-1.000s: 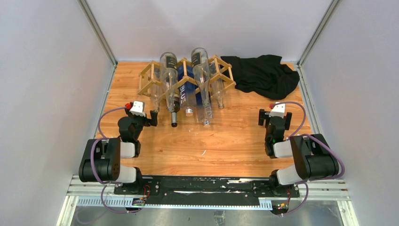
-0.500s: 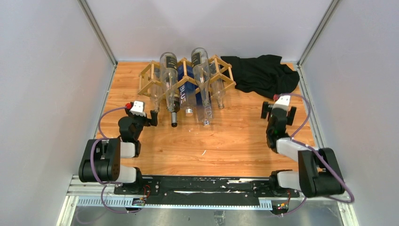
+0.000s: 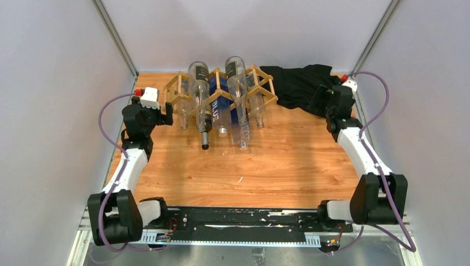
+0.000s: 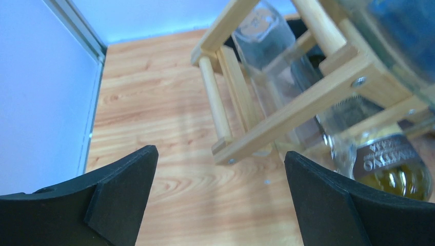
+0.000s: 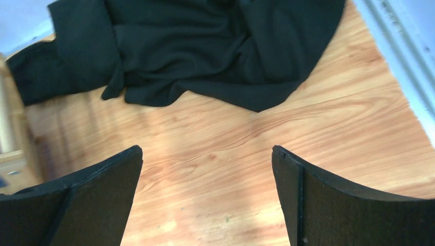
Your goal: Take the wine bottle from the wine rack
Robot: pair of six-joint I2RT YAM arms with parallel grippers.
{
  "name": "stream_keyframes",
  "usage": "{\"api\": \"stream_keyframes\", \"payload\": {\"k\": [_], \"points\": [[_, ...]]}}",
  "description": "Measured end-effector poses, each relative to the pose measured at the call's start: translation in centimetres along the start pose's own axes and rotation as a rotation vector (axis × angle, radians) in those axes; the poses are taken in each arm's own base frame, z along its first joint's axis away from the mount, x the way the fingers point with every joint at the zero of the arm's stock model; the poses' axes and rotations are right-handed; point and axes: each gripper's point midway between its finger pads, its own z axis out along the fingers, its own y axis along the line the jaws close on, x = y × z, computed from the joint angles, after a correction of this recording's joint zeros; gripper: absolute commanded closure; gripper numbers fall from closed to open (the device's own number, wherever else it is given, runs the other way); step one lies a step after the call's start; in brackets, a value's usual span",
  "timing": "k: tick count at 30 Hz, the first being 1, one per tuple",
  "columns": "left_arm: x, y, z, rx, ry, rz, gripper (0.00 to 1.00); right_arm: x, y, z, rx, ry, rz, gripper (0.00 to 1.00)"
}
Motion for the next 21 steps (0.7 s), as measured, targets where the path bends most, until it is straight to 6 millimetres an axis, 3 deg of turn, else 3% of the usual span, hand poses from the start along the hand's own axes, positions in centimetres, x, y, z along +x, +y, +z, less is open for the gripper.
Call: {"api": "stream_keyframes", "payload": {"k": [4,8,10,14,17,21], "points": [[1.7,0.4,-1.2,0.034,0.127,0.004,0.00,-2.2,2.4,-0.1,-0.055,0.039,0.007,0.00],[3.4,0.5,-2.6,0.086,0.246,-0.025,0.00,-5.9,6.6,-2.4,-0.122,-0.008,-0.029,0.00],[2.8,0.7,-3.3,0.110,0.279,-0.045,0.00,-7.5,10.2,-4.2,-0.189,-0.032,-0.063,0.00],[-0.7,0.8,-4.0,0.153,0.266,-0.069,0.00,-9.3,17.9,-8.1,-0.329,-0.061,-0.129,0.00],[-2.7,0.3,-4.5,0.187,0.250,-0.091,0.00,-9.0,23.3,-10.4,-0.418,-0.055,-0.176,0.00],[-3.3,-0.7,-5.2,0.231,0.271,-0.139,0.00,-5.3,29.7,-12.3,-0.517,0.016,-0.263,0.00]]}}
